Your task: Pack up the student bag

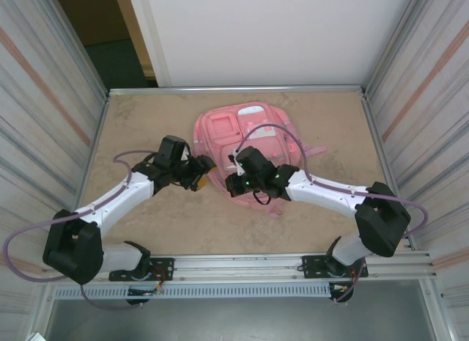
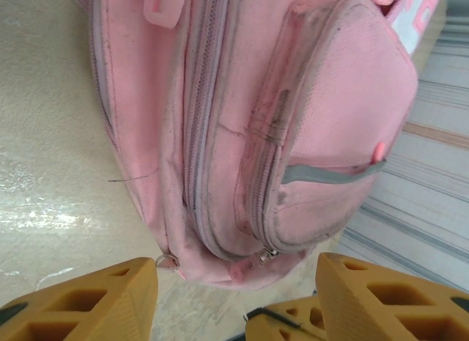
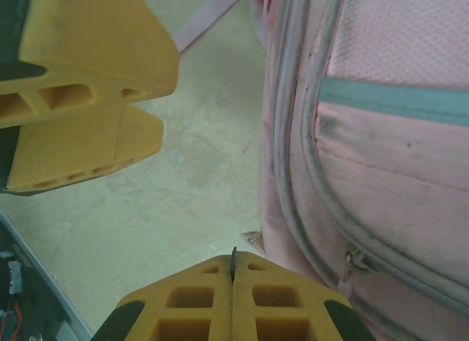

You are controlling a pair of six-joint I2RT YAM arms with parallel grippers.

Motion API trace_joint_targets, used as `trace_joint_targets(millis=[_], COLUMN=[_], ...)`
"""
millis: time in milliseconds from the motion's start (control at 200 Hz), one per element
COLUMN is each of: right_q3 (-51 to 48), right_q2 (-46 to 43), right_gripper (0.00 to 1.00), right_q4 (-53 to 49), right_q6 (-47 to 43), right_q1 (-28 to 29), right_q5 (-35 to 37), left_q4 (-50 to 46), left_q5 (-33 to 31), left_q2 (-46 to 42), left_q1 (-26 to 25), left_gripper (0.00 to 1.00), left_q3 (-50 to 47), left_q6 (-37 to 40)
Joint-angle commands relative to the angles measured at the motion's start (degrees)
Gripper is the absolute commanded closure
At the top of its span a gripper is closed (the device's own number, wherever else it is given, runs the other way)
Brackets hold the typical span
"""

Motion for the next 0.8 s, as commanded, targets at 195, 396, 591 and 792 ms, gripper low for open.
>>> trace_joint_targets(millis=[195, 396, 591, 792], right_q3=[0.46, 1.48, 4.51, 4.77], right_q2=[-1.81, 0.87, 5.31, 0.7], right_gripper=[0.7, 0.55, 0.55, 0.54], right_q4=[-10.97, -9.99, -11.38, -15.53], right_q6=[1.86, 4.36, 6.04, 4.8], right_q1=[1.78, 3.62, 2.95, 3.27], right_q5=[11.32, 15.27, 22.68, 20.06], left_q4=[7.7, 14.21, 15.23, 12.57], left_q5=[-5.25, -1.67, -1.78, -3.48], left_q2=[9.7, 14.18, 16.11, 14.49], left_q1=[-3.0, -4.63, -5.59, -5.66], left_gripper=[0.46, 0.48, 0.48, 0.48], left_q3=[3.48, 6.21, 5.95, 6.28], left_q6=[-3.61, -5.01, -7.23, -7.46])
